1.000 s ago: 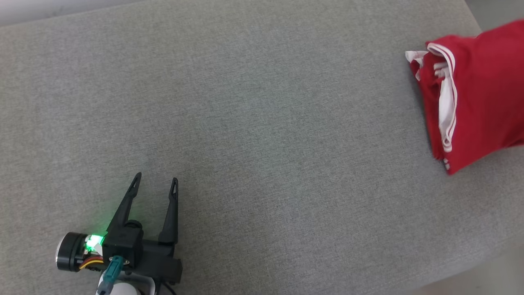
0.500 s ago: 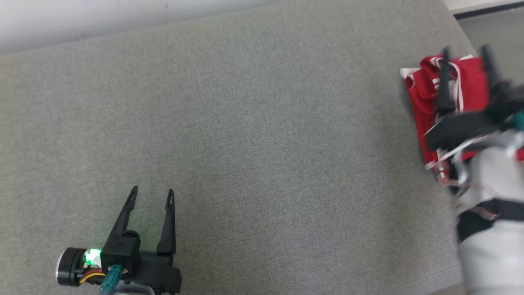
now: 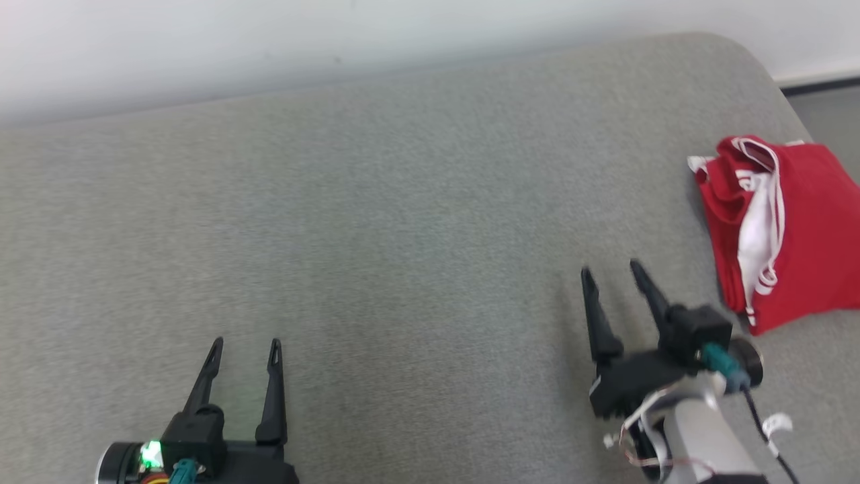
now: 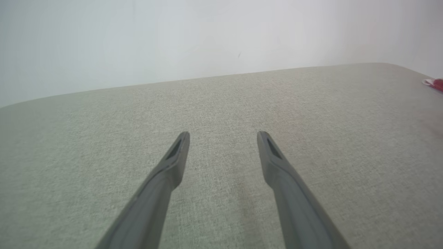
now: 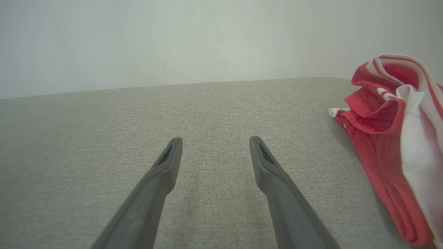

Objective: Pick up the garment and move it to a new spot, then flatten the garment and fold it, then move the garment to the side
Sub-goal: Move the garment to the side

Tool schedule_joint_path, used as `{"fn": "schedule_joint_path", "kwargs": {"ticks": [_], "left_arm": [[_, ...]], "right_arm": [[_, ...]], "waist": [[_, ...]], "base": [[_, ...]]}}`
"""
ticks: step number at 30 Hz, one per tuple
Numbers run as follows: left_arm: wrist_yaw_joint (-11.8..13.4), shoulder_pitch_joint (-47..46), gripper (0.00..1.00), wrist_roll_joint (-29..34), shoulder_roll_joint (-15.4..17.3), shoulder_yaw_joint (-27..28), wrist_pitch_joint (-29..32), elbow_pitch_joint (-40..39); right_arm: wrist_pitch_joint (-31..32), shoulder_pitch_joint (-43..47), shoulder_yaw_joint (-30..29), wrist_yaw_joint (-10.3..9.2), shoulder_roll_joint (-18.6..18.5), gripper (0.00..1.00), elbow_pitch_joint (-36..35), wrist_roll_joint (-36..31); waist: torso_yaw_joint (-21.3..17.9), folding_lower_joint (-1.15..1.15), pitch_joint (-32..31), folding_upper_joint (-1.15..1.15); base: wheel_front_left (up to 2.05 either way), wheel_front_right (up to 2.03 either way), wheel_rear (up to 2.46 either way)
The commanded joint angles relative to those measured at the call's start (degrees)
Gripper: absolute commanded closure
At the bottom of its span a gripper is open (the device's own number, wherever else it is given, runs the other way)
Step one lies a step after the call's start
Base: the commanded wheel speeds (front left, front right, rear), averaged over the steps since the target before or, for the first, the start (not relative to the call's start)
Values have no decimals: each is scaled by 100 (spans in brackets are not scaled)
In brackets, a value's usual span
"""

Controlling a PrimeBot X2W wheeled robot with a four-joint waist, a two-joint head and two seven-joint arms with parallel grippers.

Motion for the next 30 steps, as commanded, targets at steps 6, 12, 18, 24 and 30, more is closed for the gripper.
{"fn": "schedule_joint_path", "kwargs": {"ticks": [6,12,18,24,30], "left_arm": [[35,262,0,-113,-50,167,-16,9],[10,485,0,-157,-63,303,-16,66],[5,655,0,-223,-63,345,-16,136],[37,771,0,-214,-62,420,-16,180],[61,832,0,-208,-64,516,-16,185]], "right_arm": [[4,508,151,-16,63,0,2,-5],[4,897,62,-16,102,0,-159,51],[5,1149,-106,-16,123,0,-351,29],[4,1322,-267,-16,137,0,-508,-55],[4,1386,-227,-16,145,0,-595,-186]], "waist": [[383,1,-405,0],[484,1,-705,0],[533,1,-964,0],[565,1,-1131,0],[588,1,-1240,0]], "base": [[0,0,0],[0,0,0],[0,0,0],[0,0,0],[0,0,0]]}}
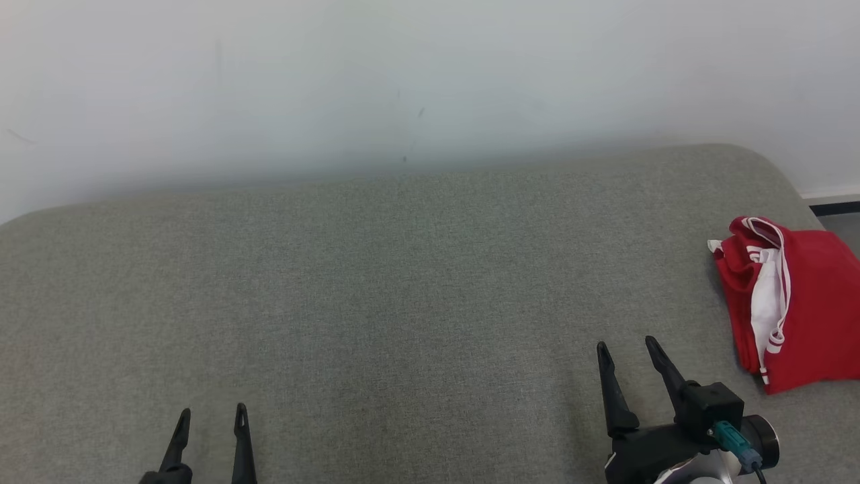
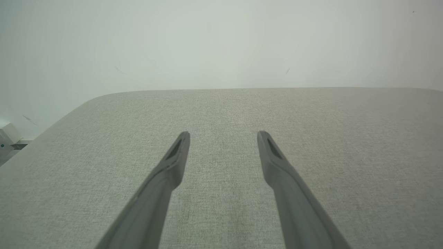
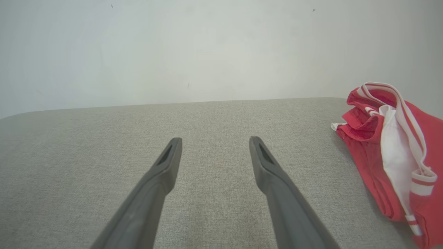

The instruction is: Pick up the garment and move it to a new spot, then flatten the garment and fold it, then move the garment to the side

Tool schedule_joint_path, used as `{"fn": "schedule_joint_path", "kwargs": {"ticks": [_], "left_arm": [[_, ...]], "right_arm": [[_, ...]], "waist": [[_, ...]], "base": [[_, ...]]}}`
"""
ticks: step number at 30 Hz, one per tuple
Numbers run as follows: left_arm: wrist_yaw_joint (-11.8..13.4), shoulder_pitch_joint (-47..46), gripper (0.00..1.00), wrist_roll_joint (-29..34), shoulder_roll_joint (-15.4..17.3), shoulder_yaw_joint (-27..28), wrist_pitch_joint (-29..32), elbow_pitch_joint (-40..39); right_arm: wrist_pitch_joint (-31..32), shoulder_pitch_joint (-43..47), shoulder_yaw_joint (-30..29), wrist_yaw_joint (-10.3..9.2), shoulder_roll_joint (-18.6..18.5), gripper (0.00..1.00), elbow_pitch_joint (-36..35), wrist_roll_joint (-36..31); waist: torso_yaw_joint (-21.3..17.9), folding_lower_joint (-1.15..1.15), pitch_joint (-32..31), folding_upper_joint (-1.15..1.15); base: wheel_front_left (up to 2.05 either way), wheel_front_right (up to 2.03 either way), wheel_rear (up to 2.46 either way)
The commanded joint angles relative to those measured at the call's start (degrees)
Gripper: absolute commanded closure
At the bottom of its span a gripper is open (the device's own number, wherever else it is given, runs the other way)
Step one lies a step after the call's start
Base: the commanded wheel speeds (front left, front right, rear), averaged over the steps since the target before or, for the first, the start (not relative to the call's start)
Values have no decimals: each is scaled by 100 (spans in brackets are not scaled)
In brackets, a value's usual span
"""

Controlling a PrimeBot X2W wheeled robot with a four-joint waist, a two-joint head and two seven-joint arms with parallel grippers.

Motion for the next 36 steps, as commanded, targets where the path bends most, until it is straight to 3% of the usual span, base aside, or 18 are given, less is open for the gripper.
{"fn": "schedule_joint_path", "kwargs": {"ticks": [1,11,26,27,32,36], "left_arm": [[15,98,0,7,-8,23,-16,17],[91,147,0,-57,-8,135,-16,-37],[-64,178,0,-152,-9,135,-16,-10],[-65,109,100,-138,0,131,1,-15],[-63,97,100,-241,-25,147,63,227],[-94,18,100,-716,-23,208,221,245]], "right_arm": [[4,64,15,-16,17,0,-19,-26],[4,165,79,-16,18,0,-147,26],[4,193,64,-16,19,0,-126,37],[0,128,57,0,2,100,-136,29],[50,233,27,0,5,100,92,120],[215,194,-56,-1,5,100,67,616]], "waist": [[13,1,-27,1],[93,1,-90,1],[90,1,-44,1],[90,1,-44,1],[92,1,-43,1],[101,1,-43,1]], "base": [[0,0,0],[0,0,0],[0,0,0],[0,0,0],[0,0,0],[0,0,0]]}}
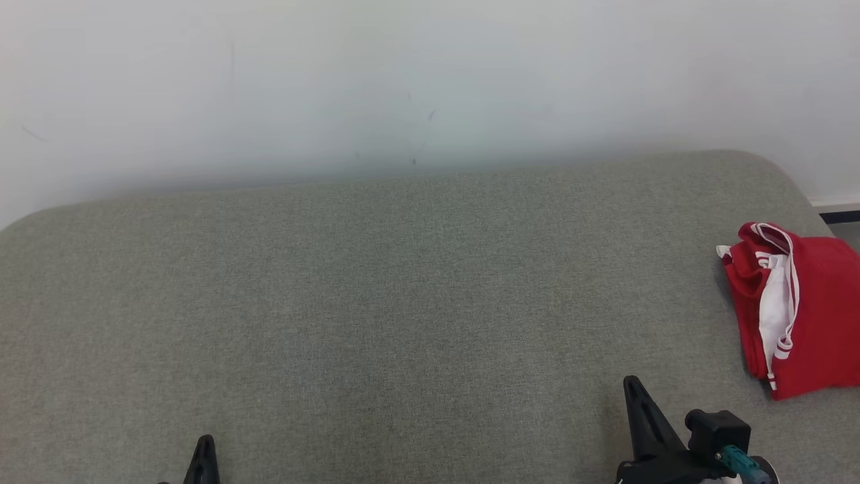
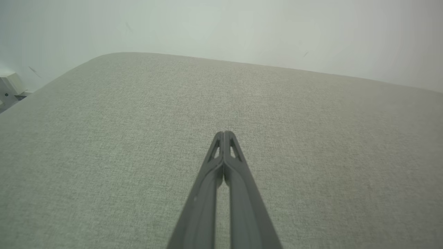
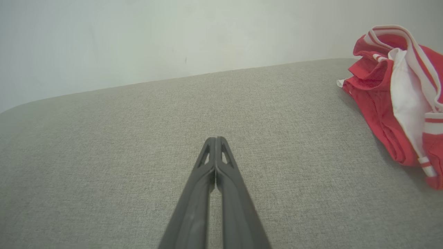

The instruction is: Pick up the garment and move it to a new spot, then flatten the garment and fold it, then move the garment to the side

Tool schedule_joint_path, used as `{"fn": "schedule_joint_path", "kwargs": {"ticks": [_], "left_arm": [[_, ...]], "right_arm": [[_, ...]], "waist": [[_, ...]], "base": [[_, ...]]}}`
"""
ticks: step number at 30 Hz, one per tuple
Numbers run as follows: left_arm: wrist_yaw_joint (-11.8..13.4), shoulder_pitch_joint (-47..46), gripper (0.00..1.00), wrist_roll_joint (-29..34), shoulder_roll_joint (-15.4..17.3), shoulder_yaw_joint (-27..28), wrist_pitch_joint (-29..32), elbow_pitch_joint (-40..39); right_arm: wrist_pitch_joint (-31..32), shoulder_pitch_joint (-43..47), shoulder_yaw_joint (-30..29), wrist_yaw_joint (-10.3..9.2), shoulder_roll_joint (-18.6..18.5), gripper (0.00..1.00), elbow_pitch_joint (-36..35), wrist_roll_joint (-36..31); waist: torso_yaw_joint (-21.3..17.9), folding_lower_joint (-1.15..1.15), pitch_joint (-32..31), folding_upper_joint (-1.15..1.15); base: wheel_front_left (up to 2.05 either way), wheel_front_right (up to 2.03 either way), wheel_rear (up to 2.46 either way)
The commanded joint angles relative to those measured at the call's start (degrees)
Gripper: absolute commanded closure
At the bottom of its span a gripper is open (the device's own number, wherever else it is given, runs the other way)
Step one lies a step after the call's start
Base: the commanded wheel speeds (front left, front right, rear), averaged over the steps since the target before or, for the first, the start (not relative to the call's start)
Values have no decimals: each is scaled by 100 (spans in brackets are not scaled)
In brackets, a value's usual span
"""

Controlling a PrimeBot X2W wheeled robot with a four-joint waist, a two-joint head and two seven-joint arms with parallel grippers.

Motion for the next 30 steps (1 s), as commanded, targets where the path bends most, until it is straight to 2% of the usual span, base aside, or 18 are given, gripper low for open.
{"fn": "schedule_joint_path", "kwargs": {"ticks": [1,30], "left_arm": [[-42,-120,100,-345,16,59,80,-81],[-219,-334,100,-3118,26,133,715,-275]], "right_arm": [[82,-138,-49,-1,0,100,-136,373],[717,-74,-204,-4,3,100,-583,3283]], "waist": [[5,0,0,0],[63,0,8,0]], "base": [[0,0,0],[0,0,0]]}}
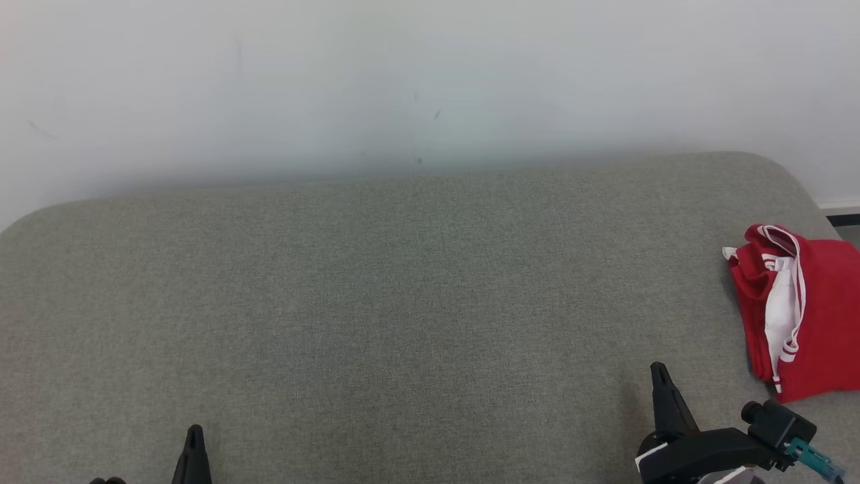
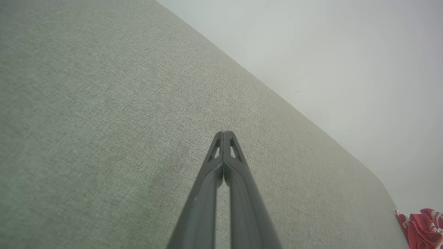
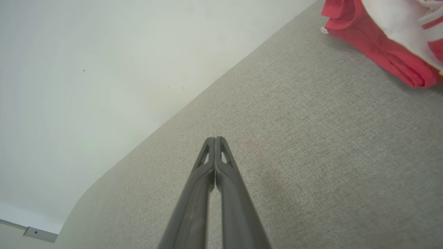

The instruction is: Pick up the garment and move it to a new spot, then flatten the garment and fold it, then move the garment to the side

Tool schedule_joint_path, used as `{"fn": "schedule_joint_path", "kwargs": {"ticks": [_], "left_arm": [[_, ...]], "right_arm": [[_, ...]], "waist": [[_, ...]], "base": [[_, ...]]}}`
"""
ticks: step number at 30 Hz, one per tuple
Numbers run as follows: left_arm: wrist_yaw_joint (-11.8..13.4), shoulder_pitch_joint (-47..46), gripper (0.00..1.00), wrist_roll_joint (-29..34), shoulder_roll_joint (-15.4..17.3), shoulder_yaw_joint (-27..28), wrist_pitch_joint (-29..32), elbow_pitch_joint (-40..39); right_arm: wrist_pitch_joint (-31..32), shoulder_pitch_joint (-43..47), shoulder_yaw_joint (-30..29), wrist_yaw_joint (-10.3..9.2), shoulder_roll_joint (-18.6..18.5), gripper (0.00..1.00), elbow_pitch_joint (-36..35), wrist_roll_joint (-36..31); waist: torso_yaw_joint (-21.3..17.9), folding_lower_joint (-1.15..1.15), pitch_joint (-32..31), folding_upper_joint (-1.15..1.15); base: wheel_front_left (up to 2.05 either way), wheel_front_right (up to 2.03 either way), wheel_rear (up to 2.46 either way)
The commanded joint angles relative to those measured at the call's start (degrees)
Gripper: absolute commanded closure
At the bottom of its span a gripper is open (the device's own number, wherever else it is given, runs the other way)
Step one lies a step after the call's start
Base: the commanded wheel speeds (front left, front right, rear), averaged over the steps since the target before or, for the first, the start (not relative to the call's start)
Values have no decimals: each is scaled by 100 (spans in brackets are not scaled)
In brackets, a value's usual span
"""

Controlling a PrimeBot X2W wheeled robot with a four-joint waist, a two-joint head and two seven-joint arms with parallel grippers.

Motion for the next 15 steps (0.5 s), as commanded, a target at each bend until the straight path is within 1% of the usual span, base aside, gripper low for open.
{"fn": "schedule_joint_path", "kwargs": {"ticks": [1,15], "left_arm": [[-28,-165,100,-218,23,28,42,-103],[-103,-274,100,-1362,28,84,332,-155]], "right_arm": [[39,-75,-23,-4,2,100,-104,218],[330,-73,-115,-5,4,100,-262,1422]], "waist": [[3,0,0,0],[34,0,5,0]], "base": [[0,0,0],[0,0,0]]}}
